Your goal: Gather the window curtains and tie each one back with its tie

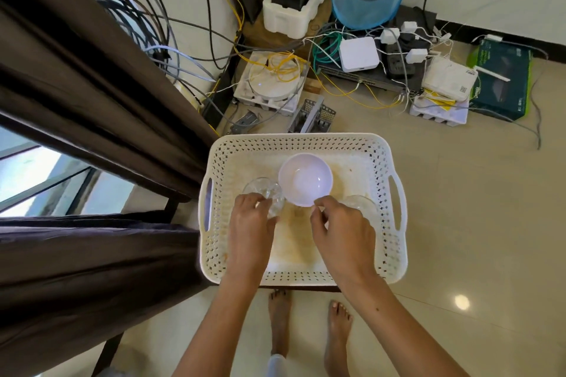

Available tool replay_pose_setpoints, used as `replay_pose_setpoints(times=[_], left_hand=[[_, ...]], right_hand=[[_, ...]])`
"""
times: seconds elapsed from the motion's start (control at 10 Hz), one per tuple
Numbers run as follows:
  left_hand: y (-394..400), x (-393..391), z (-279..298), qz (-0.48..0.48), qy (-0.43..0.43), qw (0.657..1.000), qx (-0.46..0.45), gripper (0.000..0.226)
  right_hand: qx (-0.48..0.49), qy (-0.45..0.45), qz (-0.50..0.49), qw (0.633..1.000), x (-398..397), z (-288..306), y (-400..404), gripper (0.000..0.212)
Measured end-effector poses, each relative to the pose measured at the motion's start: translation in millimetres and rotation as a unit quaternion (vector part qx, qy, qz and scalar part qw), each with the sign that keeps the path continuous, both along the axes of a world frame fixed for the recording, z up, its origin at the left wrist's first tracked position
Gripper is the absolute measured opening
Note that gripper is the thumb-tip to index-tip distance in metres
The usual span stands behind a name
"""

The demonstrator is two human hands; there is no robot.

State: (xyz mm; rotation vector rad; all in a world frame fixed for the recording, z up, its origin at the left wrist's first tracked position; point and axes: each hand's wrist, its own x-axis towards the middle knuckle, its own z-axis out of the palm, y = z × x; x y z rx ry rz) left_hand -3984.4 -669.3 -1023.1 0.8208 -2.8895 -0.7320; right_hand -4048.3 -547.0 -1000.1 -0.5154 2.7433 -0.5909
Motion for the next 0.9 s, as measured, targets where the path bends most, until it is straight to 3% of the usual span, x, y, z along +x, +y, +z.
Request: replay_pose_setpoints(times=[0.1, 0.2, 0.6, 0.9], left_hand=[[-3, 4, -2, -0.040, 0.007, 0.999, -0.021, 0.016], [-4, 9, -4, -0.042, 0.006, 0.999, -0.027, 0.014], [-14, 21, 2, -0.015, -0.019, 0.999, -0.031, 0.014], [-8, 20, 10, -0.037, 0.006, 0.998, -0.043, 0.031]], right_hand=[[-0.007, -0.006, 0.007, 1.000, 1, -5, -9, 0.024], [0.003, -0.005, 0.010, 1.000, 3, -8, -11, 0.024], [0.013, -0.019, 0.005, 1.000, 3, -9, -5, 0.022], [-0.002, 0.011, -0.014, 1.000, 7, -9, -4, 0.021]])
